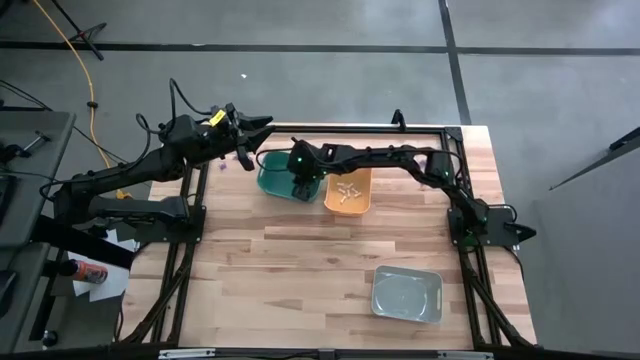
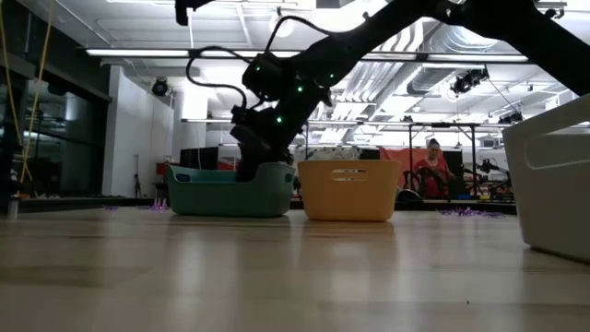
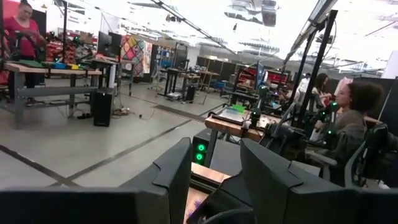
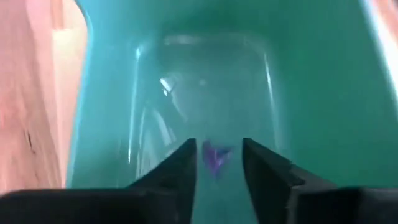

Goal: Sort Halloween decoration
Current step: Put the violet witch hut toy into the green bin

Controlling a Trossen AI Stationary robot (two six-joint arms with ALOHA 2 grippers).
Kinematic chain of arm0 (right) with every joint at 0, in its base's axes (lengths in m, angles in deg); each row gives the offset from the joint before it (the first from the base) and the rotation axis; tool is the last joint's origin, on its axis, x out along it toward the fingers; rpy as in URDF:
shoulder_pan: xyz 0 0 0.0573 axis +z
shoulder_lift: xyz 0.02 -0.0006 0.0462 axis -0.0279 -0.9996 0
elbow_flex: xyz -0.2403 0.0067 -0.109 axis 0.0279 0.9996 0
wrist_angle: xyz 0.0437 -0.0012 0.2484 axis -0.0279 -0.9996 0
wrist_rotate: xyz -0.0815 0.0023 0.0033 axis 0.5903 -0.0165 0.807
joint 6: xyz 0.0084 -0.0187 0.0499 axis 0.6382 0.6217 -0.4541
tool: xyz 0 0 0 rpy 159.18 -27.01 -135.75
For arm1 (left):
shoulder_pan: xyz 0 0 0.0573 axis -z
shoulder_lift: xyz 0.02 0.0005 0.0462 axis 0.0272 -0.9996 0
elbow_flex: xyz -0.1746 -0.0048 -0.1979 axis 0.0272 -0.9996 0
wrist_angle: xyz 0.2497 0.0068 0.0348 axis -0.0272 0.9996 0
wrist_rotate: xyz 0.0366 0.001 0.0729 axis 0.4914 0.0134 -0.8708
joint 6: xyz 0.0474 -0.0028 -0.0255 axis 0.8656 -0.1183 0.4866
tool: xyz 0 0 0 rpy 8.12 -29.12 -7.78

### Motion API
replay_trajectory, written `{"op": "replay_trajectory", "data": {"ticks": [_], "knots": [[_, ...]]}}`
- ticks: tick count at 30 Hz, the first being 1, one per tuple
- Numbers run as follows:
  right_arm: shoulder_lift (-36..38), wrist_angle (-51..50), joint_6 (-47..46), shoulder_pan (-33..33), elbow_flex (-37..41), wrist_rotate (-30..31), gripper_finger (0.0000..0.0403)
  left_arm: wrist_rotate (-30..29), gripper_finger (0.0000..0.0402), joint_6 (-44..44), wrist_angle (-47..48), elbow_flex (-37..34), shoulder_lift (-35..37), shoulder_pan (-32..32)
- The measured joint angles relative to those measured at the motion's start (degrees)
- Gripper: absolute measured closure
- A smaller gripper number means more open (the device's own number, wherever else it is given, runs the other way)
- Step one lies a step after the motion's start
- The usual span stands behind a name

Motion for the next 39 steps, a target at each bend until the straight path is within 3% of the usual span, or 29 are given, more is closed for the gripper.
{"op": "replay_trajectory", "data": {"ticks": [6,11,16,19,22,27,31,35,39], "knots": [[4.43,-2.39,6.37,-1.20,0.02,-0.46,0.0210,-0.02,0.0273,0.07,0.99,0.00,-0.02,-0.02],[10.70,-10.12,10.07,-3.89,0.02,-0.91,0.0204,-0.02,0.0273,0.07,0.90,0.00,-0.01,-0.02],[17.68,-24.08,12.06,-7.14,0.29,-5.19,0.0204,-0.02,0.0273,0.07,1.35,0.00,-0.01,-0.02],[22.73,-27.97,11.50,-9.32,3.98,-7.28,0.0204,-0.02,0.0273,0.78,1.93,0.00,-0.02,-0.02],[29.78,-26.74,9.56,-11.01,12.40,-8.17,0.0204,-0.06,0.0273,2.85,3.29,0.00,-0.07,-0.02],[44.48,-17.32,2.31,-12.29,31.81,-8.20,0.0204,-0.07,0.0273,4.84,5.01,0.00,-0.07,-0.02],[55.25,-4.24,-6.92,-12.03,44.98,-8.20,0.0204,-0.62,0.0273,5.09,6.24,0.00,-0.24,-0.02],[62.55,15.10,-13.30,-10.61,52.72,-9.51,0.0204,-0.68,0.0273,4.98,7.75,0.00,-0.76,-0.02],[65.80,34.97,-12.11,-8.67,56.13,-13.67,0.0204,1.02,0.0273,4.46,8.34,0.00,-1.53,0.03]]}}
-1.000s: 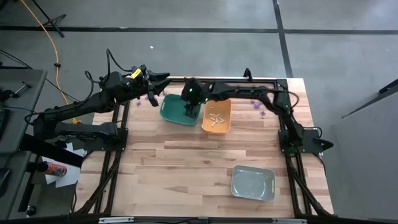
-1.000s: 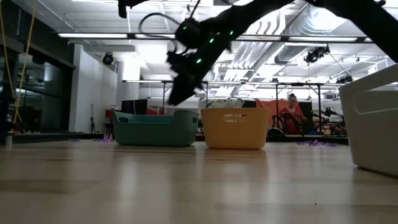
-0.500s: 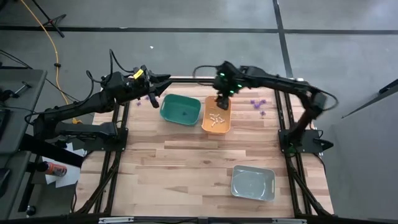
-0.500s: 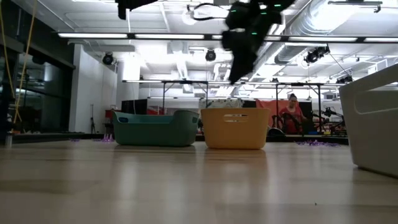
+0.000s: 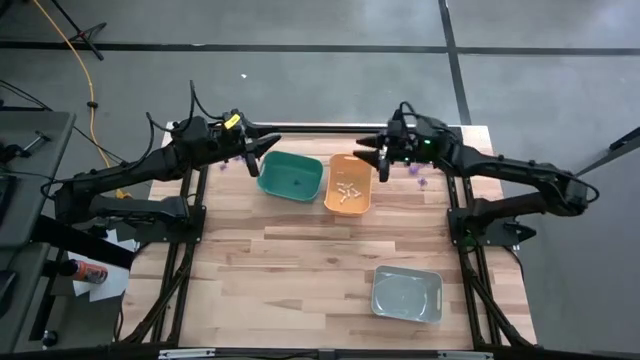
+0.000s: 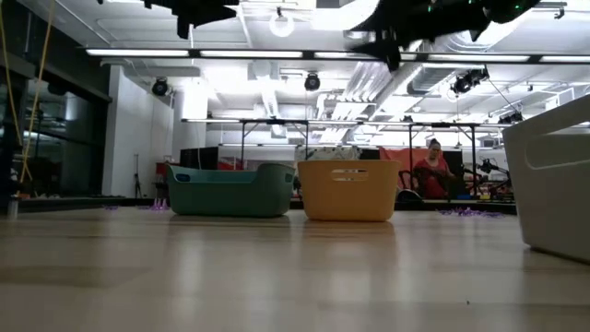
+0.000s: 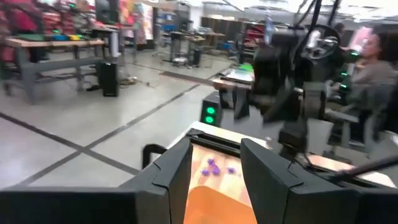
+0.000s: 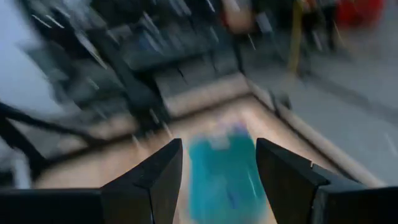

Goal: Sort Halloween decoration
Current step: Put the violet witch hut toy into the green bin

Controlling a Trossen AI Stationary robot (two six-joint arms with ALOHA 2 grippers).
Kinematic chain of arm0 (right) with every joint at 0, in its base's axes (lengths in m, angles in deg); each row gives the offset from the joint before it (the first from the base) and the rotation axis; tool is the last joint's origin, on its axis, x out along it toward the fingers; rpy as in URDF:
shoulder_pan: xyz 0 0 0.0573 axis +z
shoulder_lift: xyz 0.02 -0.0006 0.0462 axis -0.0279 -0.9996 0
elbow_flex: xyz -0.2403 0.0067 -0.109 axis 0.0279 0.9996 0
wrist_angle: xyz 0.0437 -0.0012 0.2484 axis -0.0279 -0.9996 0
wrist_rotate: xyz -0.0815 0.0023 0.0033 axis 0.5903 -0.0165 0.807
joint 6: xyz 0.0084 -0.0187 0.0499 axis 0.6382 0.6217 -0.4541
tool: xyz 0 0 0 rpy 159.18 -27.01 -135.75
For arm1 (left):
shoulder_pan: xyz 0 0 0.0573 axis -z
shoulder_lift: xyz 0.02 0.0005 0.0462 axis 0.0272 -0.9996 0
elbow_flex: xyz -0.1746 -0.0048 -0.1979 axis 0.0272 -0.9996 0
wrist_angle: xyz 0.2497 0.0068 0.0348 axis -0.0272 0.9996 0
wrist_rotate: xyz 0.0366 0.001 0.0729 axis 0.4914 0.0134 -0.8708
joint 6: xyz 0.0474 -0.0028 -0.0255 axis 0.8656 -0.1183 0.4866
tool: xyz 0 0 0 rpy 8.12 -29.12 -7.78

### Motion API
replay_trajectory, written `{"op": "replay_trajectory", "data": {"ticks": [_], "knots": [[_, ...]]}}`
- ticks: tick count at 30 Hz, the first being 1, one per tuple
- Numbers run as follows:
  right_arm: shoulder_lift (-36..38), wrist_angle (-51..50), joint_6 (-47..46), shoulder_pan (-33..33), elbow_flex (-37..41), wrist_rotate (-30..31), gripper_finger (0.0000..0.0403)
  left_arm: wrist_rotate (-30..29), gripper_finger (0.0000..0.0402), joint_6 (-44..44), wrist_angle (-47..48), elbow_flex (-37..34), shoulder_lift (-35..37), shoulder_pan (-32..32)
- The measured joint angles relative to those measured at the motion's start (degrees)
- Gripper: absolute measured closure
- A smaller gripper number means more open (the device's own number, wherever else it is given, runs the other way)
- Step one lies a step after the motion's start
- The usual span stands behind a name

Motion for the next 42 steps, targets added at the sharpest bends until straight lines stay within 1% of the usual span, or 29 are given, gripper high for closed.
{"op": "replay_trajectory", "data": {"ticks": [1,3,7,9,15,19,22,25,28,29,31,36,39,42], "knots": [[0.20,3.54,0.87,0.52,0.27,-1.05,0.0204,1.23,0.0273,0.02,-0.07,0.00,-0.23,0.02],[0.22,6.55,3.56,1.52,0.00,-2.89,0.0204,4.17,0.0273,-0.12,-0.16,0.00,-0.72,0.02],[0.15,7.16,6.29,3.36,-1.61,-3.27,0.0204,9.69,0.0273,-3.89,-0.38,0.02,-1.62,0.19],[0.14,6.97,6.80,3.97,-1.86,-3.27,0.0204,11.09,0.0273,-5.22,-0.41,0.02,-1.95,0.82],[0.13,6.91,6.77,4.27,-2.40,-3.24,0.0204,11.04,0.0273,-5.44,-0.24,0.04,-2.40,3.31],[0.13,6.98,6.77,4.27,-2.40,-2.12,0.0204,10.92,0.0273,-6.03,-0.36,0.04,-2.38,3.54],[0.13,7.04,6.77,4.27,-2.40,-1.58,0.0204,9.73,0.0273,-7.36,-0.34,0.04,-2.40,3.54],[0.13,7.02,6.77,4.26,-2.40,-1.56,0.0204,7.74,0.0273,-5.99,-0.34,0.04,-2.40,3.03],[0.11,6.99,6.77,4.25,-2.40,-1.56,0.0204,6.71,0.0273,-5.54,1.53,1.50,-2.79,0.78],[0.11,7.02,6.75,4.27,-2.40,-1.43,0.0204,5.88,0.0273,-5.51,3.17,2.99,-3.31,-0.35],[0.03,7.02,6.75,4.27,-2.40,0.15,0.0204,3.20,0.0273,-5.70,9.86,6.73,-4.91,-3.30],[-0.30,6.97,6.75,4.27,-2.40,5.07,0.0204,-4.21,0.0273,-10.10,33.81,17.42,-13.01,-14.56],[-0.66,6.78,5.48,4.25,-2.40,5.55,0.0204,-7.10,0.0273,-14.71,44.92,18.29,-18.09,-20.68],[-0.90,5.81,2.94,4.27,-2.40,5.55,0.0204,-7.34,0.0273,-20.24,52.71,17.68,-22.82,-24.92]]}}
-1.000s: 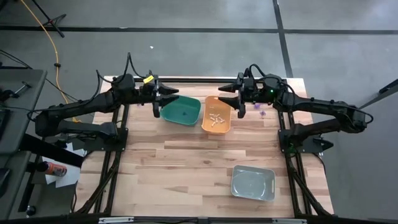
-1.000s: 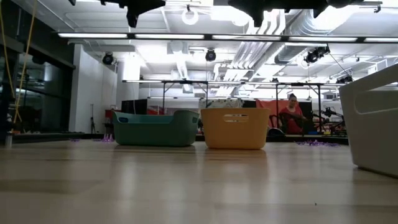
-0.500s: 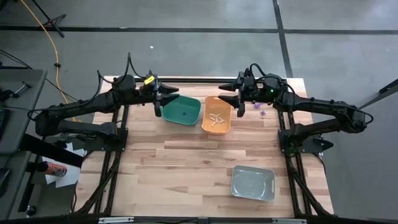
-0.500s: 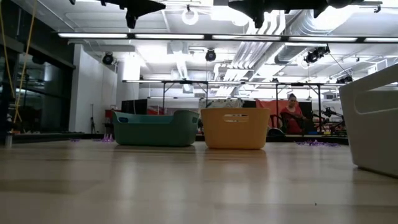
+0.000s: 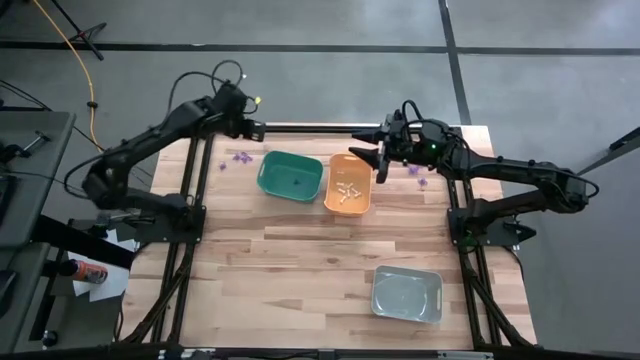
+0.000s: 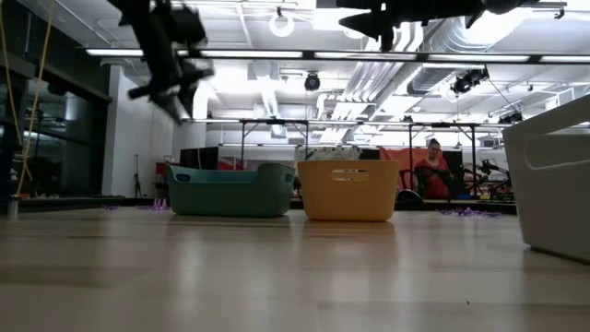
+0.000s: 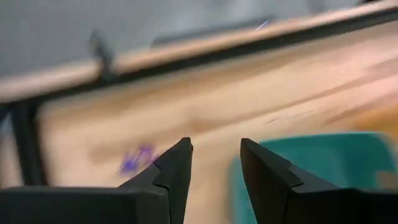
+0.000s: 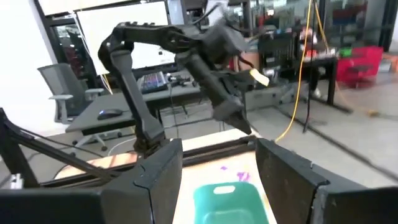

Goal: Sort Halloween decoration
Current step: Put the violet witch hut toy into the green bin

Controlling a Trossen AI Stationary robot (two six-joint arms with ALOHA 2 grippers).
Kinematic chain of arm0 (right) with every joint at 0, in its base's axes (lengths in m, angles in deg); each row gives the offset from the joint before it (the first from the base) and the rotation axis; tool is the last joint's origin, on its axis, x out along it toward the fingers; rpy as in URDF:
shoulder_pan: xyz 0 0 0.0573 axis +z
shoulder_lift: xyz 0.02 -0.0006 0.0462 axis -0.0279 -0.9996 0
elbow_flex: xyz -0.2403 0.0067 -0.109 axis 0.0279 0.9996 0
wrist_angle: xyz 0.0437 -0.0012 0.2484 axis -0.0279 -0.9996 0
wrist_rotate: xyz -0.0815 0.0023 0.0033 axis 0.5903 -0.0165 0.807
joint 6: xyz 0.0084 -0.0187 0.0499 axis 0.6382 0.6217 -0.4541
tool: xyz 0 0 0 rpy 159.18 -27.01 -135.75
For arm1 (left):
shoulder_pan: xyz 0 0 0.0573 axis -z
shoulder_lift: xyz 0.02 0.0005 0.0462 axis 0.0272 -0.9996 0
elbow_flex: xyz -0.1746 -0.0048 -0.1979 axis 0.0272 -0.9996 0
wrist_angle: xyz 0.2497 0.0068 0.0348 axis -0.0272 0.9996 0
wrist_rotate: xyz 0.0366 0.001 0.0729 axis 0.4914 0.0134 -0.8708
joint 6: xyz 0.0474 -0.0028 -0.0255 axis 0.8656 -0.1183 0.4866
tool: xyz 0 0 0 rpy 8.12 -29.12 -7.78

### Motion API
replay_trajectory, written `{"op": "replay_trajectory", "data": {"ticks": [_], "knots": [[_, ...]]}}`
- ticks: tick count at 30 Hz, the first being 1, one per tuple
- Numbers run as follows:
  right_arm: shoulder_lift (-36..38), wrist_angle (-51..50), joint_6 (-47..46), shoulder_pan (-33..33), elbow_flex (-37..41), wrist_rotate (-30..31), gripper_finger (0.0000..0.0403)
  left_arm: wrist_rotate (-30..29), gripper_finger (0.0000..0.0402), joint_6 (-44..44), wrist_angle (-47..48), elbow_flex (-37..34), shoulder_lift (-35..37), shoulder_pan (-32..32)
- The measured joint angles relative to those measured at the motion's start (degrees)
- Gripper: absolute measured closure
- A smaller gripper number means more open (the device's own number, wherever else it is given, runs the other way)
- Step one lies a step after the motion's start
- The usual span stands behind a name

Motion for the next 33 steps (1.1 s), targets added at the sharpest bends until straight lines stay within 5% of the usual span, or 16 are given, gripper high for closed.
{"op": "replay_trajectory", "data": {"ticks": [8,17,33], "knots": [[-0.02,-2.07,-1.85,-0.01,-0.01,0.01,0.0204,-1.07,0.0273,-9.41,-1.21,-8.34,-8.81,-4.44],[-0.02,-2.99,-3.77,-0.01,0.00,0.01,0.0204,-0.83,0.0273,-22.98,-11.41,-17.19,-10.40,-4.95],[-0.02,-4.07,-3.89,-0.01,0.00,0.17,0.0204,-1.69,0.0273,-25.83,-15.81,-19.17,-15.86,-5.32]]}}
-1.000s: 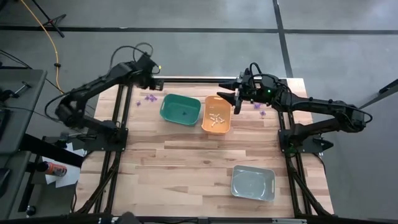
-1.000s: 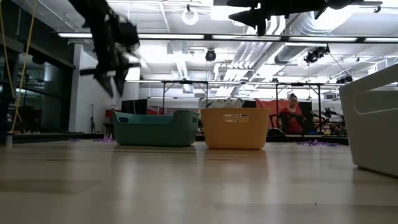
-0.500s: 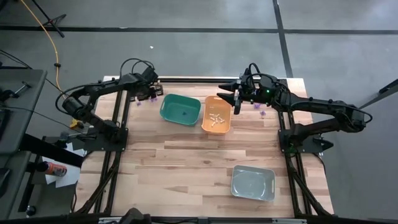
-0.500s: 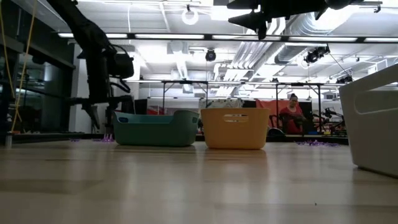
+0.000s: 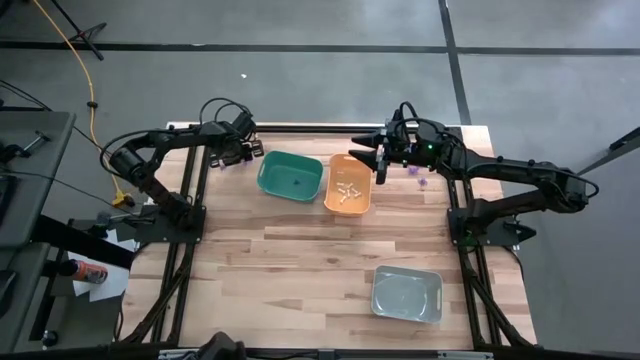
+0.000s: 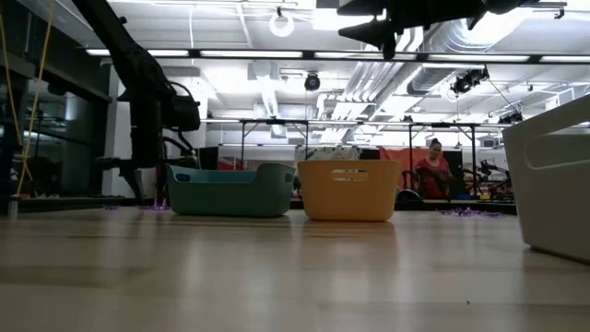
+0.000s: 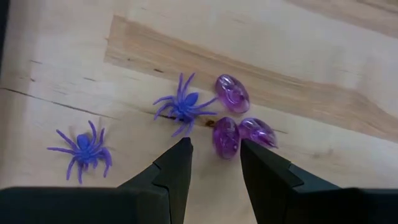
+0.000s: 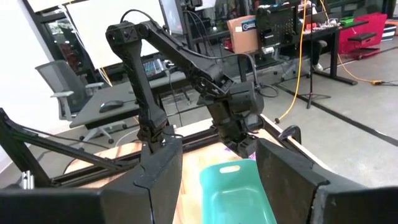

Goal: Sort Halloween decoration
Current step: Put the violet witch hut toy into the green bin

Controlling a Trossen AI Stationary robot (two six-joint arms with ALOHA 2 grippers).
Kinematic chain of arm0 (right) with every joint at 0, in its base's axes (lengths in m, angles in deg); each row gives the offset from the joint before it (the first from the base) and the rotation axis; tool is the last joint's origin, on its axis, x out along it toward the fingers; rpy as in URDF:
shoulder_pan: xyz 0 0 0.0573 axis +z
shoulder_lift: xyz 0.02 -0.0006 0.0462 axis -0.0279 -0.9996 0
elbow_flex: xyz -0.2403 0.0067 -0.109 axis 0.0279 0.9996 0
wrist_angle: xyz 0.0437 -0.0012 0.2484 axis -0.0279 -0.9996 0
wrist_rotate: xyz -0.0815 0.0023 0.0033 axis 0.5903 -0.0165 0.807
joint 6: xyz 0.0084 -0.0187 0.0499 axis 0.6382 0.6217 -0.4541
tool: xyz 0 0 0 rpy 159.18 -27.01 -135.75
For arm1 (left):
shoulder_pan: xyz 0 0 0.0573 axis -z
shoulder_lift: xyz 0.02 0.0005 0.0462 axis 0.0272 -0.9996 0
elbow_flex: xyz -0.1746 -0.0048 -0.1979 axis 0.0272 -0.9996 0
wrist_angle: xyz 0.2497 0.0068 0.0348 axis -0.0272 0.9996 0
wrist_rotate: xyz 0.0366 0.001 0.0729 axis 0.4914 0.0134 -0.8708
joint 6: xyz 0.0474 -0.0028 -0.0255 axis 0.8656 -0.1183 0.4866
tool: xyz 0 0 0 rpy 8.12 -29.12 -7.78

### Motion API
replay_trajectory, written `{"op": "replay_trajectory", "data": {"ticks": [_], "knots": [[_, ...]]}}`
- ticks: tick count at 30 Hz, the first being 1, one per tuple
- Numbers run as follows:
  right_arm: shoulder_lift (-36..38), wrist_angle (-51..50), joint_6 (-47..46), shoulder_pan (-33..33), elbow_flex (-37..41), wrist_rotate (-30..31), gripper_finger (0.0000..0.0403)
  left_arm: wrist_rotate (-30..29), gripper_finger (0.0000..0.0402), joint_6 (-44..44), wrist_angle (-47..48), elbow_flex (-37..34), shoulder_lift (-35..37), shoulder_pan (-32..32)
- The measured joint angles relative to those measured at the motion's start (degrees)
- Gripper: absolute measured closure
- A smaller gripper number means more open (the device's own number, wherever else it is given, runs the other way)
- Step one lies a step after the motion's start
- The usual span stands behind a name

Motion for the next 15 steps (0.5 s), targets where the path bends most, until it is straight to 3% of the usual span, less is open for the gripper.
{"op": "replay_trajectory", "data": {"ticks": [15], "knots": [[0.02,-1.19,0.16,0.01,0.00,-0.20,0.0204,-1.46,0.0275,-0.46,-1.09,0.02,0.06,0.32]]}}
